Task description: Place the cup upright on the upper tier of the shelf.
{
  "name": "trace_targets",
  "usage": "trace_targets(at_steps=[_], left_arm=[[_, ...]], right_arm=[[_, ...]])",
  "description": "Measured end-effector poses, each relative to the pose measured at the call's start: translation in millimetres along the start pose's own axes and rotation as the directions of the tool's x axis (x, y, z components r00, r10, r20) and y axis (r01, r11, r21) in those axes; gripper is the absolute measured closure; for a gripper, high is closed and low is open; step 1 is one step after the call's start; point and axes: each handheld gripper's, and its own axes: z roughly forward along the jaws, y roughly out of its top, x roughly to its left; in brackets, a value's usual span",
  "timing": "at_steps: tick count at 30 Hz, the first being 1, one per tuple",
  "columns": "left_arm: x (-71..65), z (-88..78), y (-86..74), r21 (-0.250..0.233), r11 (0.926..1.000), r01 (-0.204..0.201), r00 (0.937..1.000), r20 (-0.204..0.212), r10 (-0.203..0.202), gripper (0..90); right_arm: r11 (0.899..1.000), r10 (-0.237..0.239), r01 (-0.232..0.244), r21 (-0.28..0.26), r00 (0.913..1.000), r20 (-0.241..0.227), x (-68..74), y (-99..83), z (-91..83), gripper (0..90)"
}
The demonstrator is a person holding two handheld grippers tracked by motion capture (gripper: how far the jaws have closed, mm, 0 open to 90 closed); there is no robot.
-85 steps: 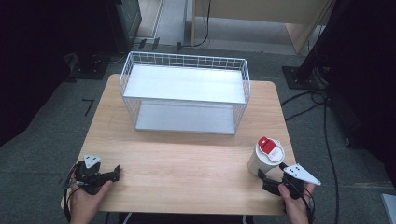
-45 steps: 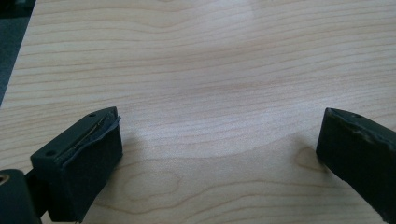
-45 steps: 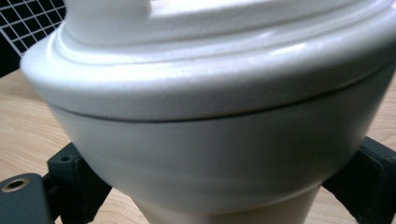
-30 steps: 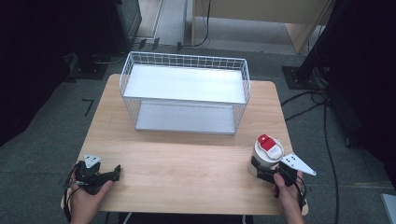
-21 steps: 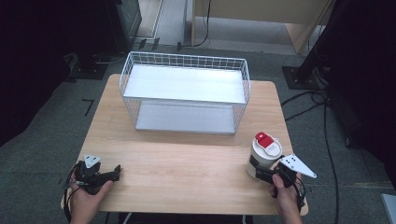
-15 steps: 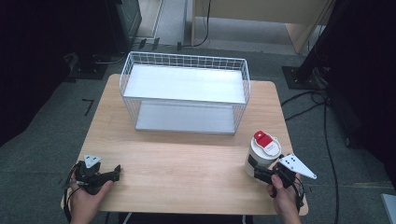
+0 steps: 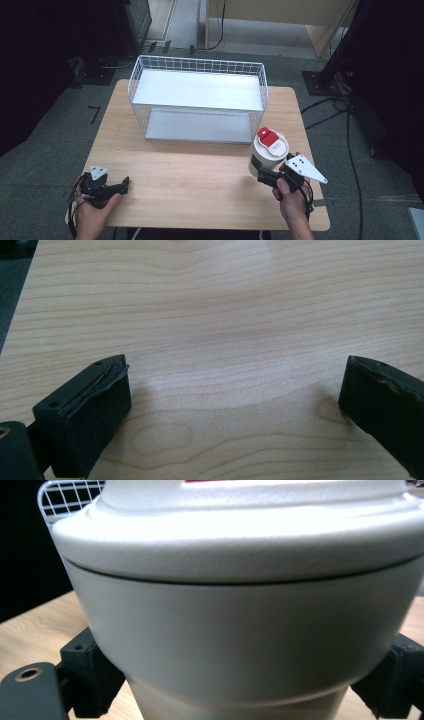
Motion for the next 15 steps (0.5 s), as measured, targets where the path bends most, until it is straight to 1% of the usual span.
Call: trace_targets(at_steps=[4, 5, 7, 8, 9, 14, 15], left_arm=[[0.1, 0.0, 0.0, 0.000, 1.0000, -0.001, 1.0000, 0.000, 0.001, 0.6], [0.1, -0.1, 0.0, 0.001, 1.0000, -0.001, 1.0000, 0.000, 0.001, 0.7], [0.0, 0.0, 0.0, 0.000, 1.0000, 0.000, 1.0000, 0.000, 0.000, 0.6], [0.0, 0.1, 0.0, -0.002, 1.0000, 0.000, 1.0000, -0.001, 0.000, 0.6], [0.1, 0.1, 0.0, -0.002, 1.0000, -0.001, 1.0000, -0.001, 0.001, 0.7], [0.0, 0.0, 0.0, -0.001, 1.0000, 0.000, 1.0000, -0.001, 0.000, 0.6], [0.2, -0.1, 0.1, 0.000, 1.0000, -0.002, 1.0000, -0.001, 0.002, 0.6]], right_arm=[[1.000, -0.011, 0.011, -0.010, 0.9999, -0.012, 10.0, 7.6, 11.4, 10.2], [1.000, -0.021, 0.021, -0.014, 0.9997, -0.015, 16.0, 11.5, 17.1, 10.2], [1.000, -0.026, 0.026, -0.017, 0.9994, -0.021, 18.7, 13.7, 20.1, 10.2], [0.999, -0.029, 0.029, -0.023, 0.9992, -0.029, 24.0, 18.5, 25.5, 10.2], [0.999, -0.032, 0.031, -0.027, 0.9989, -0.033, 26.4, 21.4, 28.3, 10.2], [0.998, -0.043, 0.040, -0.051, 0.9978, -0.051, 37.8, 37.5, 38.7, 10.2], [0.998, -0.043, 0.040, -0.051, 0.9978, -0.051, 37.8, 37.5, 38.7, 10.2]])
